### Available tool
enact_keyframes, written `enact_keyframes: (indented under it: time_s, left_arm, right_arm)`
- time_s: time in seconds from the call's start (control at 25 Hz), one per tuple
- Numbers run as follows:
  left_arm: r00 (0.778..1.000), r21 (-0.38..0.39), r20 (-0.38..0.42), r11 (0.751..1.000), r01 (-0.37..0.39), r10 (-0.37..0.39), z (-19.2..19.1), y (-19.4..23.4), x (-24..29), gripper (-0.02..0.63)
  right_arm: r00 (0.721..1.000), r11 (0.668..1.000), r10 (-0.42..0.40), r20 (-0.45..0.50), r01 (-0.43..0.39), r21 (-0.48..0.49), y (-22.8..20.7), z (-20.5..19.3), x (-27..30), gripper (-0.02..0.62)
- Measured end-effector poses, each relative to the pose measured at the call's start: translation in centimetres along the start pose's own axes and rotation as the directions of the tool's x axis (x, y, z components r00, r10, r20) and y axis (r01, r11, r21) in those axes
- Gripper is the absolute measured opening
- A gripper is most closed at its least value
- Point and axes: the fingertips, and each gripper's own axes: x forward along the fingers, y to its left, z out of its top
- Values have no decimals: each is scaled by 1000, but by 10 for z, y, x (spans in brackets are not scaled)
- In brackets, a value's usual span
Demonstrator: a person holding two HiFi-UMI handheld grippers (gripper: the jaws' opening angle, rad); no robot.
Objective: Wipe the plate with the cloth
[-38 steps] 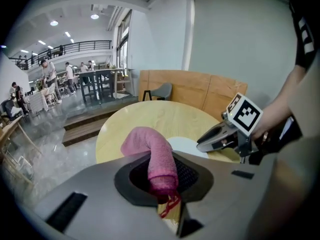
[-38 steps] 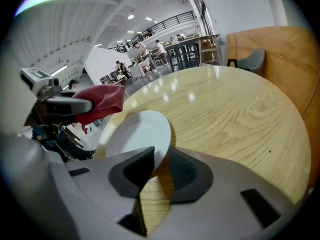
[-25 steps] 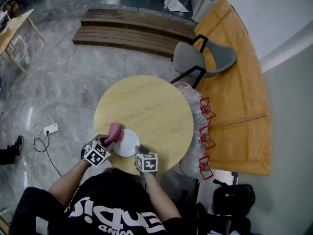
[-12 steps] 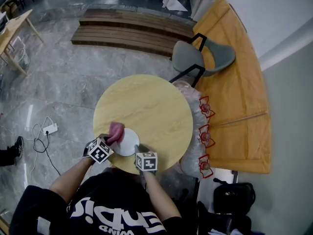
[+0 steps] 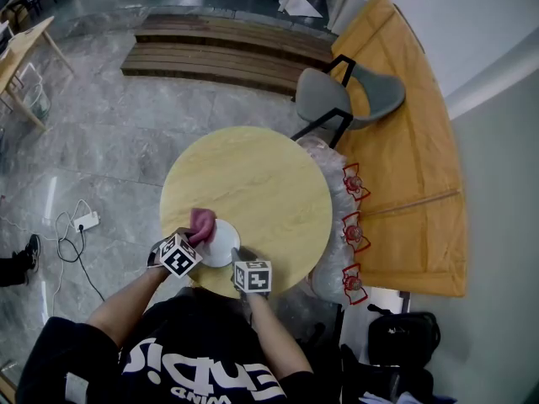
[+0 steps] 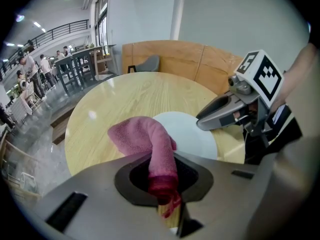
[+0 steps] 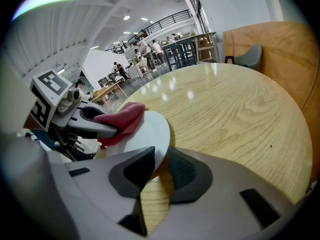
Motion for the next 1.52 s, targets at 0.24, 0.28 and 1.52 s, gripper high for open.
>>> enact_keyframes:
  time_s: [0.24,0.28,1.52]
  left_arm:
    - [999,-29,-25,999,20,-21,7,-5,7,52]
    - [999,-23,-31,999,23,-24,8,-6,9,52]
    - [995,-69,-58,995,77,-81,24,-24,25,52]
  right_arm:
    - [1000,1000,8,-1,-8,12,0,1,-1,94]
    - [1000,1000,8,-2,-8,12,0,0,-1,94]
    - [1000,998,5,21,-7,56,-1,-1,2,94]
